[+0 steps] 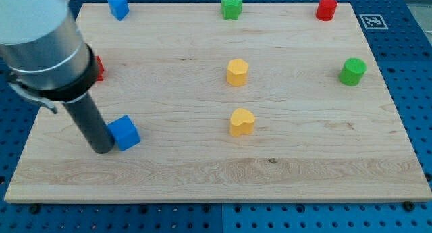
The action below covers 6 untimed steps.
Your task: Push the blue cube towards center
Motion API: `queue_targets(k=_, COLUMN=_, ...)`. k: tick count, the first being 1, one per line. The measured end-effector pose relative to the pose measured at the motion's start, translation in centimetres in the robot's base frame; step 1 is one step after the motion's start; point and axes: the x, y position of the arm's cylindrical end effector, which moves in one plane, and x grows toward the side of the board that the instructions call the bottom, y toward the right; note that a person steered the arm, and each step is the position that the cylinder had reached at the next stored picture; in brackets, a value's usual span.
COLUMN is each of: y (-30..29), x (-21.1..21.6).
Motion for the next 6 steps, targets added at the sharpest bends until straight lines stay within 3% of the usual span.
queue_targets(k=6, y=7.9, x=-3.1)
